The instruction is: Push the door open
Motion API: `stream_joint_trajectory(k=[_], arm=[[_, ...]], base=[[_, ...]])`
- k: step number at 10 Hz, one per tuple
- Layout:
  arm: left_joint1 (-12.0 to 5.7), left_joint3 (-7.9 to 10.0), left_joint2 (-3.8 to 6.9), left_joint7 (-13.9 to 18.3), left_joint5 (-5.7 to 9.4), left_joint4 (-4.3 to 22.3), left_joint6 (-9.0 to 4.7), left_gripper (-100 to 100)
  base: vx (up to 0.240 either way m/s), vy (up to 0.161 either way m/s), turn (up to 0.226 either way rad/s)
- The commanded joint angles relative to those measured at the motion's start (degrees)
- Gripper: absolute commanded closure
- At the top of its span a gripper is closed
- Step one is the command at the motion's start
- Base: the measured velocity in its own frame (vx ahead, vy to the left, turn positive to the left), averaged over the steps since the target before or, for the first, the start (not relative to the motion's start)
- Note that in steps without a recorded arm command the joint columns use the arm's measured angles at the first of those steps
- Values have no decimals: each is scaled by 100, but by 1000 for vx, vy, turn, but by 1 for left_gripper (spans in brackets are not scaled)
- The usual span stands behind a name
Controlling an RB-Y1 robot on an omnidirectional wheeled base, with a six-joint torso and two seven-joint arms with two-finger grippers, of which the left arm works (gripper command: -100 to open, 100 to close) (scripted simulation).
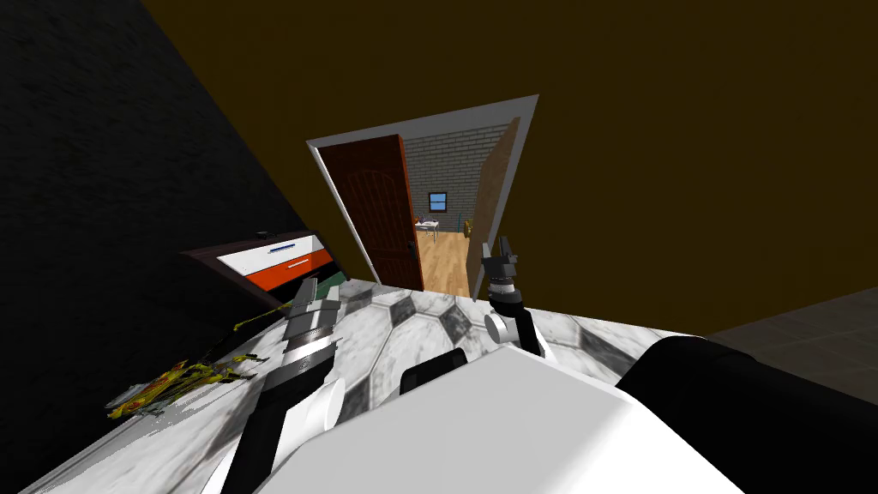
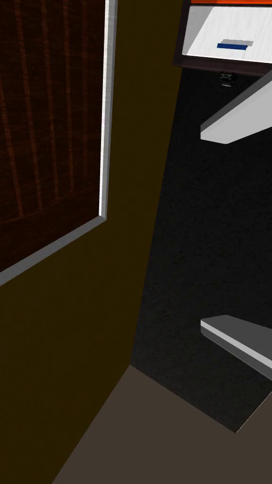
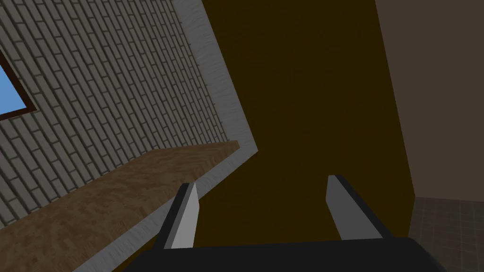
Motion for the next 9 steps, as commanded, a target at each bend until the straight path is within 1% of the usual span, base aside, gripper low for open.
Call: stream_joint_trajectory(k=[1, 2, 4, 5, 7, 8, 9], arm=[[-91, -47, 63, 20, 7, 177, 20, -100], [-114, -59, 77, 25, 9, 221, 25, -100], [-202, -104, 127, 45, 17, 394, 44, -100], [-267, -138, 162, 59, 22, 522, 59, -100], [-350, -181, 199, 78, 29, 682, 77, -100], [-432, -223, 236, 96, 35, 843, 95, -100], [-480, -248, 253, 107, 39, 936, 105, -100]], base=[[3, -40, -44], [128, 30, -75], [142, 58, -51], [106, 61, -58], [92, 42, -45], [114, 20, -83], [119, 22, -65]])
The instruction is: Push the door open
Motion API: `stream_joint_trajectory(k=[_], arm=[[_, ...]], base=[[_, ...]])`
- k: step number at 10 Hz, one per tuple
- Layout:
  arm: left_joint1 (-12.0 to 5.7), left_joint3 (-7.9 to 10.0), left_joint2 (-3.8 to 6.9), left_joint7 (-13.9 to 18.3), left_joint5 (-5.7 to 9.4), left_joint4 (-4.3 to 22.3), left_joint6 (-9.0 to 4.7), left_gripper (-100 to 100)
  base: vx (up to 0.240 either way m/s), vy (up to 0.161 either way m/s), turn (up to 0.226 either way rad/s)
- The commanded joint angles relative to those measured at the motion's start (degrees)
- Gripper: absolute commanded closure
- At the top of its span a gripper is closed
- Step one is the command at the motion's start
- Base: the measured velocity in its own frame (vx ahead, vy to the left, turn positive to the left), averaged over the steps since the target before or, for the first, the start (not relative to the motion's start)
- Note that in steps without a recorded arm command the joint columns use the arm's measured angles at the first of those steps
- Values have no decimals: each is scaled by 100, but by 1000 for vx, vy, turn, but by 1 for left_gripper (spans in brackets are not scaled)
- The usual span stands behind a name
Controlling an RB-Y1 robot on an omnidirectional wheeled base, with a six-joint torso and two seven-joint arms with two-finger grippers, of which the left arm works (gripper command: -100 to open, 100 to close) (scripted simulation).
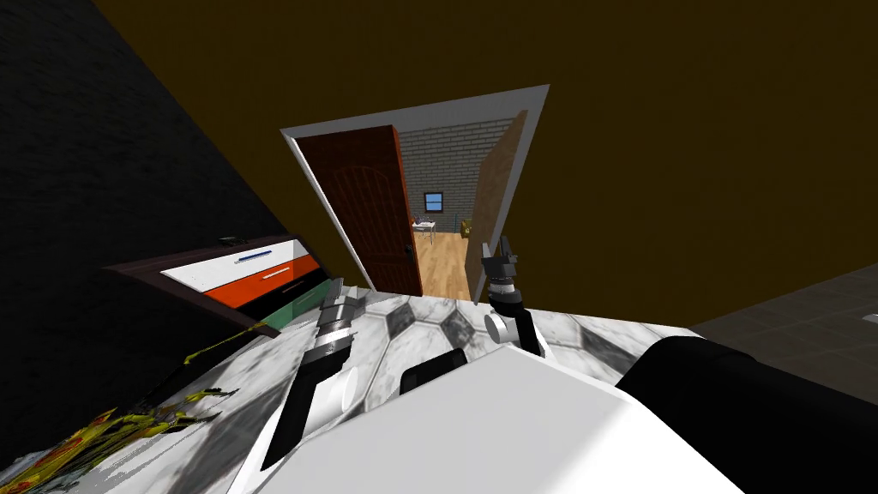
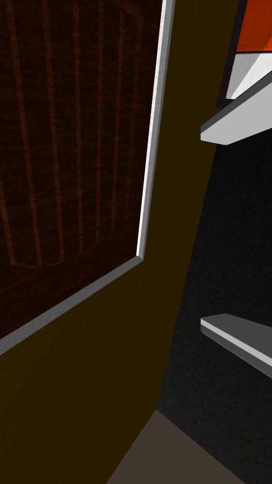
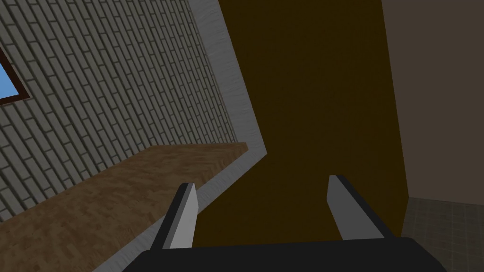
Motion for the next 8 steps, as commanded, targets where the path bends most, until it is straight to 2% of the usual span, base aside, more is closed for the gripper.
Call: stream_joint_trajectory(k=[1, 2, 8], arm=[[-65, -37, 41, 28, 13, 169, -1, -100], [-161, -86, 76, 49, 21, 356, 20, -100], [-485, -254, 163, 121, 48, 988, 91, -100]], base=[[105, 41, -56], [127, 67, -78], [109, 46, -60]])
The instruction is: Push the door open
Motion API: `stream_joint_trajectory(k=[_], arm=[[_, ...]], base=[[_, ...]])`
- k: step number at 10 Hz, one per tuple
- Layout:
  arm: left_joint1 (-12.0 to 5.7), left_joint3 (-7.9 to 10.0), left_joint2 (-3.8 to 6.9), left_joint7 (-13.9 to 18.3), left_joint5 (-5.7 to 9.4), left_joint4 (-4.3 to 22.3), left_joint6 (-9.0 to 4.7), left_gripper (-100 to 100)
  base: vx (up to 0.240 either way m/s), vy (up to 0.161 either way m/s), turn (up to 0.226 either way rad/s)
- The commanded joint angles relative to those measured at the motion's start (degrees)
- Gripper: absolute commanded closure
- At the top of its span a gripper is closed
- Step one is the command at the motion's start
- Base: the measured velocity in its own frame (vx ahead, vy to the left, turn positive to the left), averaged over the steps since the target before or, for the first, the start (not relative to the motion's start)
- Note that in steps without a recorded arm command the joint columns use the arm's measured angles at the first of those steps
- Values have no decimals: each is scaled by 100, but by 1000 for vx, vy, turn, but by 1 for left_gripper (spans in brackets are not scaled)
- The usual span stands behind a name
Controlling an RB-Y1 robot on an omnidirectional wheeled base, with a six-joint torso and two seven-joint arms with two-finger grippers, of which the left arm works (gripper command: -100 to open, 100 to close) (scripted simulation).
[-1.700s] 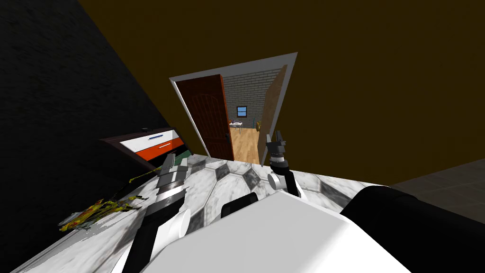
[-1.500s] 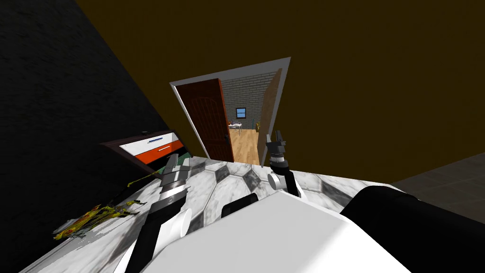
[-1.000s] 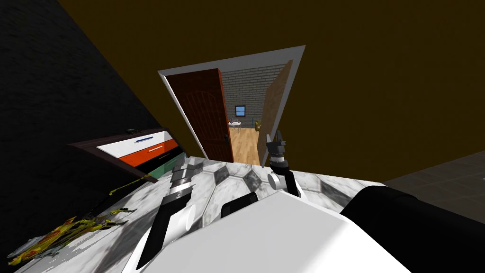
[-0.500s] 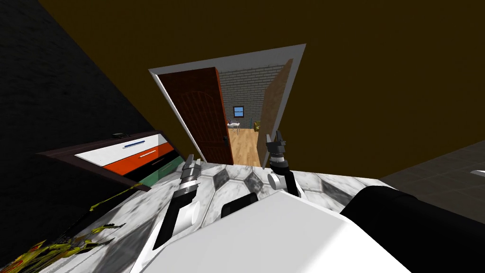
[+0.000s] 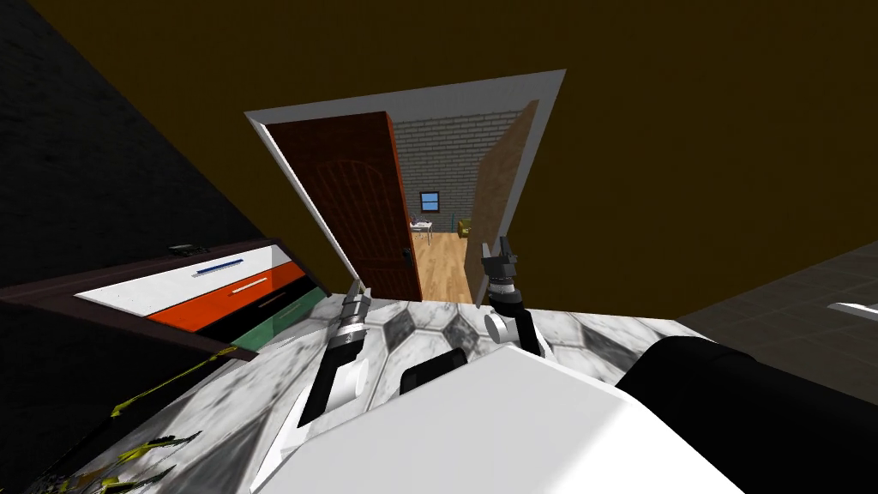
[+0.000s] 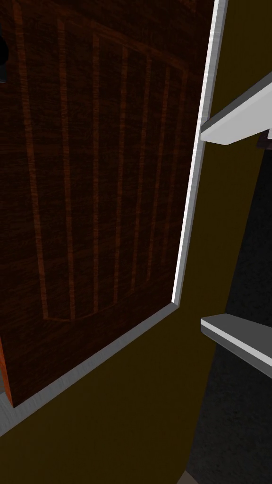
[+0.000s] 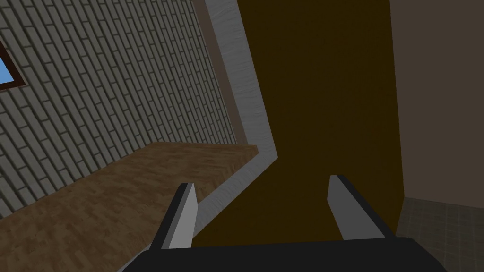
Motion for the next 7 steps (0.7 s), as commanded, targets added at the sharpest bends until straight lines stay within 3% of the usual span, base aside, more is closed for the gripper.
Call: stream_joint_trajectory(k=[1, 7], arm=[[-126, -87, 26, 29, 8, 260, 42, -100], [-473, -267, 81, 106, 36, 937, 118, -100]], base=[[123, 57, -97], [104, 54, -67]])
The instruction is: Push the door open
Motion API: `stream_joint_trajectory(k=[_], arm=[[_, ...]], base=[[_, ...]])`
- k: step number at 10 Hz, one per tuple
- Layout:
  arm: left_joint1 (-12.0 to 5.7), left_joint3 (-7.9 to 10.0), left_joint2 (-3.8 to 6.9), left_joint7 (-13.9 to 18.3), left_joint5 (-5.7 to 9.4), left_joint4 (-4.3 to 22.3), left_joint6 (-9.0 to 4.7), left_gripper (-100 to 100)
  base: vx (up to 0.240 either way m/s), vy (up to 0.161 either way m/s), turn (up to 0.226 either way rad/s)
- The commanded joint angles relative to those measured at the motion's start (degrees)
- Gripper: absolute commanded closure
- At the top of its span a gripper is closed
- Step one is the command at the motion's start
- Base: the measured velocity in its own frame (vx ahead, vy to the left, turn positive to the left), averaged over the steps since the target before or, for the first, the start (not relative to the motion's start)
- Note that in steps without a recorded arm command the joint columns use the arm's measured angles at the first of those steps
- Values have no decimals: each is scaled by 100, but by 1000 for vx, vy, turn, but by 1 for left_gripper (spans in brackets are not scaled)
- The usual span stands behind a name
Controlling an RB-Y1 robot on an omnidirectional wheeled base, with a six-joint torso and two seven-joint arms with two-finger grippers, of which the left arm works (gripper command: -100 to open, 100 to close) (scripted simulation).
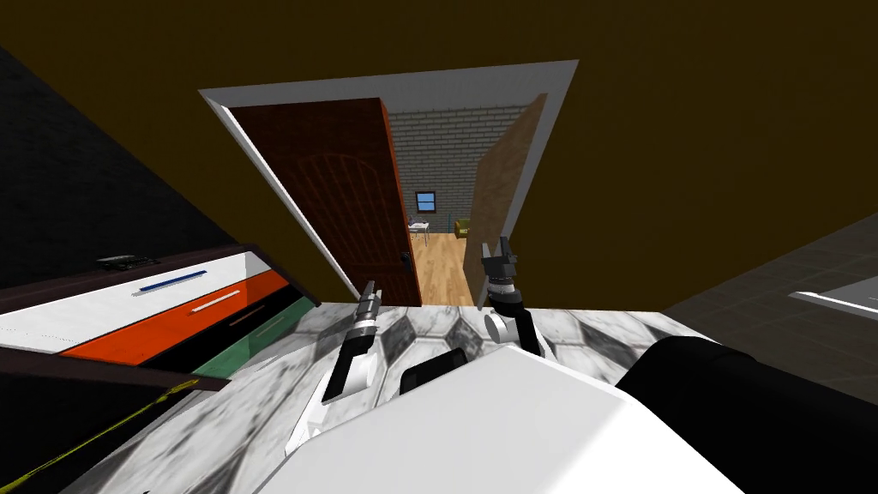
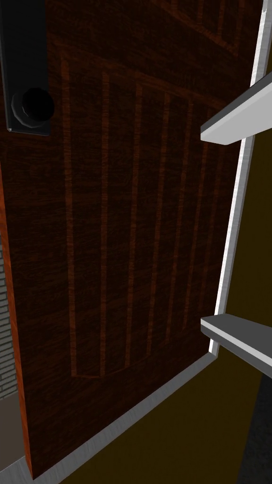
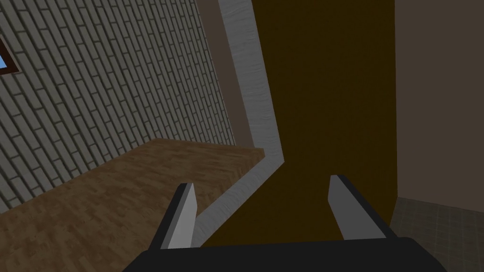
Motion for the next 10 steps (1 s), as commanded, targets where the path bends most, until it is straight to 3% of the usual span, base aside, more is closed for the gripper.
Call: stream_joint_trajectory(k=[1, 7, 10], arm=[[-127, -32, 28, 34, 17, 226, 6, -100], [-568, -261, 60, 132, 53, 1087, 102, -100], [-717, -337, 63, 165, 65, 1376, 135, -100]], base=[[88, 58, -61], [113, 69, -78], [113, 56, -62]])
